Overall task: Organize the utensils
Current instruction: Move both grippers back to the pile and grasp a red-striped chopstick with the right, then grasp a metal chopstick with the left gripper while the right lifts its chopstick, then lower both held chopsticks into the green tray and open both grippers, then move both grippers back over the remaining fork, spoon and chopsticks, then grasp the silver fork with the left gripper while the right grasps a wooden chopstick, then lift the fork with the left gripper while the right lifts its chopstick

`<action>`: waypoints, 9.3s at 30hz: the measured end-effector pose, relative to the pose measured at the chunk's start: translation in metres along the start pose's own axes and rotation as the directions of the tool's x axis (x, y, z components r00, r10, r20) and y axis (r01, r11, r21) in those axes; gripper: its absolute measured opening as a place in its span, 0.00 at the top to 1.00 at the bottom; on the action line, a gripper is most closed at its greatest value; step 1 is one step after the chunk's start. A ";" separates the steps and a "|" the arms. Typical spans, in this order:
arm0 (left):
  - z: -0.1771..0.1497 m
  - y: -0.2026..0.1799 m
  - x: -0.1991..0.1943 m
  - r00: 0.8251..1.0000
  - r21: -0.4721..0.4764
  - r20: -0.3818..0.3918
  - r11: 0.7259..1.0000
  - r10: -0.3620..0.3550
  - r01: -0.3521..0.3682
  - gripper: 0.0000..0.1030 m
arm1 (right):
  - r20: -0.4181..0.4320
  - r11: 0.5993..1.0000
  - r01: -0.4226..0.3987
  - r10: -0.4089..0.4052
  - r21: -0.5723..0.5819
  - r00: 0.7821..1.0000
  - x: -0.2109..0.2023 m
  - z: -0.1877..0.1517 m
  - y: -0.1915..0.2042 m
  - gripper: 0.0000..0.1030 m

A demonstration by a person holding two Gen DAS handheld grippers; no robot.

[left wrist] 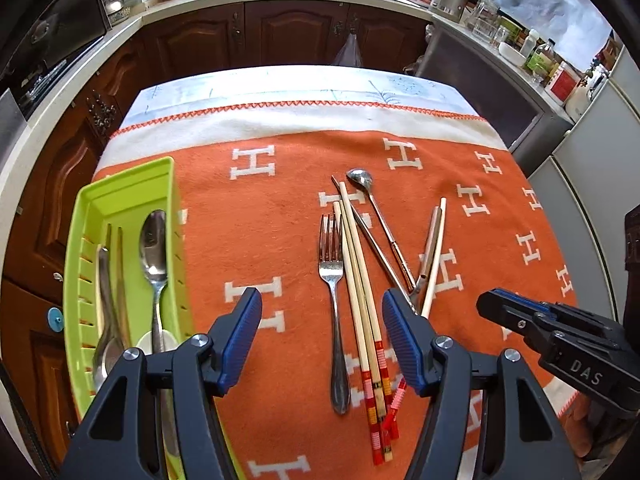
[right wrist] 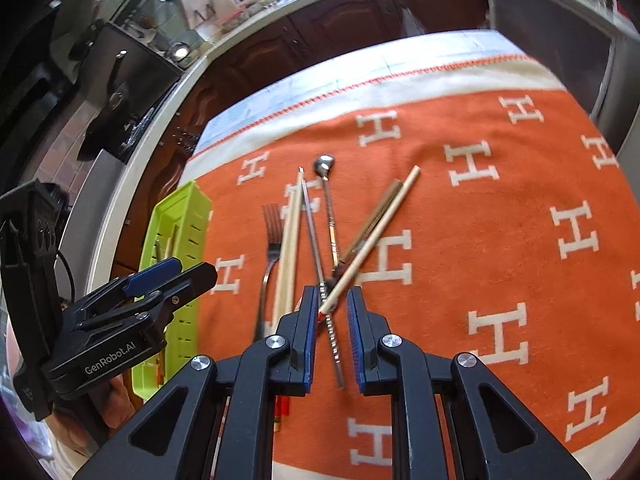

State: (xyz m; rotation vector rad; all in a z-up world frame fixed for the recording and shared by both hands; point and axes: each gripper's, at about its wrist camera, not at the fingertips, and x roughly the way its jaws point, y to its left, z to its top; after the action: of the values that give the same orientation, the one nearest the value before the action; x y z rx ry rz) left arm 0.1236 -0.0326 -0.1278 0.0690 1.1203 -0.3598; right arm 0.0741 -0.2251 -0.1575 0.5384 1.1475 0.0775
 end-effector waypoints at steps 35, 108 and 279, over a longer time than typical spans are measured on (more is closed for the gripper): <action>0.012 -0.018 0.046 0.990 -0.075 -0.107 0.994 -0.092 0.084 0.41 | -0.068 0.991 0.023 -0.014 0.132 0.998 0.064 0.009 -0.026 0.95; -0.017 0.050 -0.071 1.000 -0.157 0.022 0.987 -0.019 0.022 0.97 | -0.058 0.980 -0.197 0.195 -0.022 0.979 -0.008 -0.012 0.059 0.95; 0.022 0.032 0.079 0.997 -0.019 -0.066 0.999 -0.042 0.041 0.72 | -0.150 0.987 -0.026 0.002 -0.158 0.989 0.077 -0.003 0.021 0.95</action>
State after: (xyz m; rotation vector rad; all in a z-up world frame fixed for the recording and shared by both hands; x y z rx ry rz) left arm 0.1830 -0.0268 -0.1924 0.0426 1.1914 -0.3869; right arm 0.1084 -0.1810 -0.2140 0.4030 1.2715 0.2233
